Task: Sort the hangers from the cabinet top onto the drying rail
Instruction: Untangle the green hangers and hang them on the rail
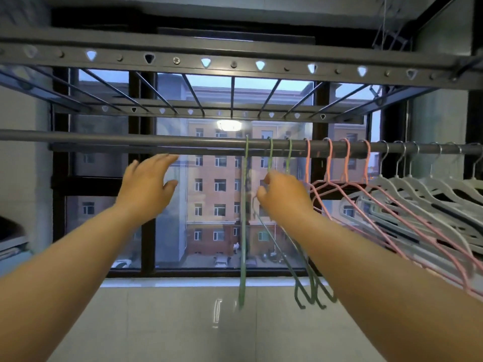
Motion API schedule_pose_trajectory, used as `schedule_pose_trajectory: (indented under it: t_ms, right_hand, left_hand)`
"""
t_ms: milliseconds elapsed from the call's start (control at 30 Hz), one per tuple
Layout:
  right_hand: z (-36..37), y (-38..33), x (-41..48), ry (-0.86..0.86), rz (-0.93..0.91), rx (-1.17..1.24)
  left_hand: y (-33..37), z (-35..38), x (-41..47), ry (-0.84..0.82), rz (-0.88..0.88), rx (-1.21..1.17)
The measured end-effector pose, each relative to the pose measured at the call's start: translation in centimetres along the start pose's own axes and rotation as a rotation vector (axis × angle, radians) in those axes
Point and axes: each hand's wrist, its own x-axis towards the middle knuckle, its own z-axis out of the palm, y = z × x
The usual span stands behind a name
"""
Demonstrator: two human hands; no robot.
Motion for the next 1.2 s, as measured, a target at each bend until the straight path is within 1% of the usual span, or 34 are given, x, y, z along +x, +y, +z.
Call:
schedule_pose_trajectory:
  t_ms: [67, 133, 200, 367, 500, 633, 700, 767, 833, 1000, 1133, 1200]
  right_hand:
    - [-1.0, 0.9, -1.1, 0.005, -0.041, -0.014]
    - [-2.3, 1.5, -2.3, 0.011, -0.075, -0.018]
    - [-3.8, 2.4, -3.4, 0.009, -0.102, -0.028]
    - [-8.6, 6.6, -6.4, -0.011, -0.139, -0.06]
    - [-13.1, 12.0, -9.5, -0.025, -0.178, -0.124]
    - [-18.1, 19.4, -13.4, -0.07, -0.181, -0.221]
    - [-20.7, 23.4, -15.8, -0.062, -0.172, -0.251]
    - [-22.8, 27.4, -18.2, -0.037, -0.146, -0.288]
    - [-24.5, 31.6, -20.4, -0.053, -0.101, -0.359]
    - [-27.0, 42.4, -25.6, -0.147, 0.117, -0.442]
    - [-27.5, 50.6, -29.3, -0.191, 0.343, -0.453]
    - [-27.6, 54.7, -30.9, -0.234, 0.439, -0.488]
  left_hand:
    - [1.1, -0.8, -1.8, 0.011, -0.019, -0.007]
    - [2.8, -2.1, -3.3, 0.022, -0.051, -0.053]
    - [5.2, -3.7, -4.4, 0.02, -0.047, -0.107]
    - [13.5, -7.0, -6.7, -0.044, 0.067, -0.129]
    - [21.9, -6.7, -8.9, -0.124, 0.135, -0.307]
    - [31.5, -2.7, -10.7, -0.207, 0.219, -0.464]
    - [36.5, 0.1, -12.0, -0.256, 0.27, -0.533]
    - [41.2, 3.3, -13.5, -0.291, 0.319, -0.6]
    - [45.6, 6.6, -15.2, -0.348, 0.355, -0.684]
    - [55.0, 15.2, -18.5, -0.579, 0.425, -0.734]
    - [61.5, 22.4, -20.2, -0.701, 0.5, -0.677]
    - [64.9, 26.3, -21.1, -0.769, 0.501, -0.718]
